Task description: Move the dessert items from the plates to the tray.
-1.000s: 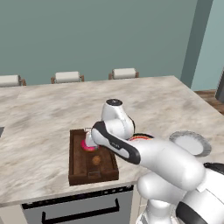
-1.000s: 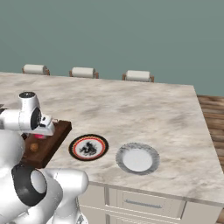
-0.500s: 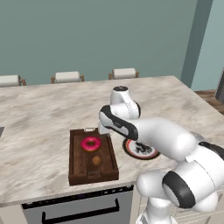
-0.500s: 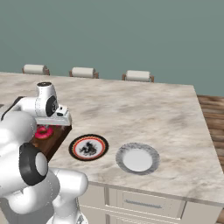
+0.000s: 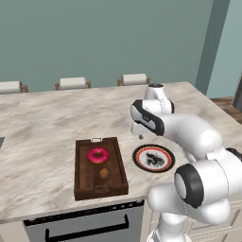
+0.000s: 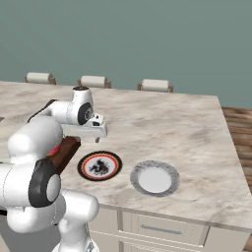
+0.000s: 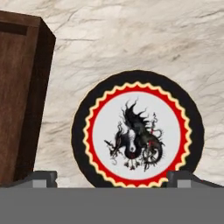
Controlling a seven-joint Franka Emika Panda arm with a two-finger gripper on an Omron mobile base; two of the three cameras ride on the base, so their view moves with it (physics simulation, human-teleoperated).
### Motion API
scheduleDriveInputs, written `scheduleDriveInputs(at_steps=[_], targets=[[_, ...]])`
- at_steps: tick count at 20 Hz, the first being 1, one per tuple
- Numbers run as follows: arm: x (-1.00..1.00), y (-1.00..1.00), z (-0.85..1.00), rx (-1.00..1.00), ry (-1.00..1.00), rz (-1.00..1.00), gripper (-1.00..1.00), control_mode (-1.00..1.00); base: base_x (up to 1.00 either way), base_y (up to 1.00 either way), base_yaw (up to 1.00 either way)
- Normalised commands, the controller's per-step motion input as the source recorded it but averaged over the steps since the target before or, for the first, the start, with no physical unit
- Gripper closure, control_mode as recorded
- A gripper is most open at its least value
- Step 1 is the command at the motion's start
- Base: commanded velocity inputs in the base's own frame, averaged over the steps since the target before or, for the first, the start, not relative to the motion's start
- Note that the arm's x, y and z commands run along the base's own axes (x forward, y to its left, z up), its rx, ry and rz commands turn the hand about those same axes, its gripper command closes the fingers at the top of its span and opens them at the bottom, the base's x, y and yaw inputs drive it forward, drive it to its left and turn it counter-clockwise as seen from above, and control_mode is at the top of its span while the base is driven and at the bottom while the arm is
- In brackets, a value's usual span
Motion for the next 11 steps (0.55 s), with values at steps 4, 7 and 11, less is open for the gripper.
scheduleDriveInputs(at_steps=[4, 7, 11], targets=[[0.00, -1.00, 0.00, 0.00, 0.00, 0.00, -1.00, -1.00, 0.00, 0.00, 0.00], [-0.05, -0.93, 0.04, 0.01, 0.00, 0.00, -1.00, -1.00, 0.00, 0.00, 0.00], [-0.23, -0.72, 0.25, 0.03, 0.00, 0.00, -1.00, -1.00, 0.00, 0.00, 0.00]])
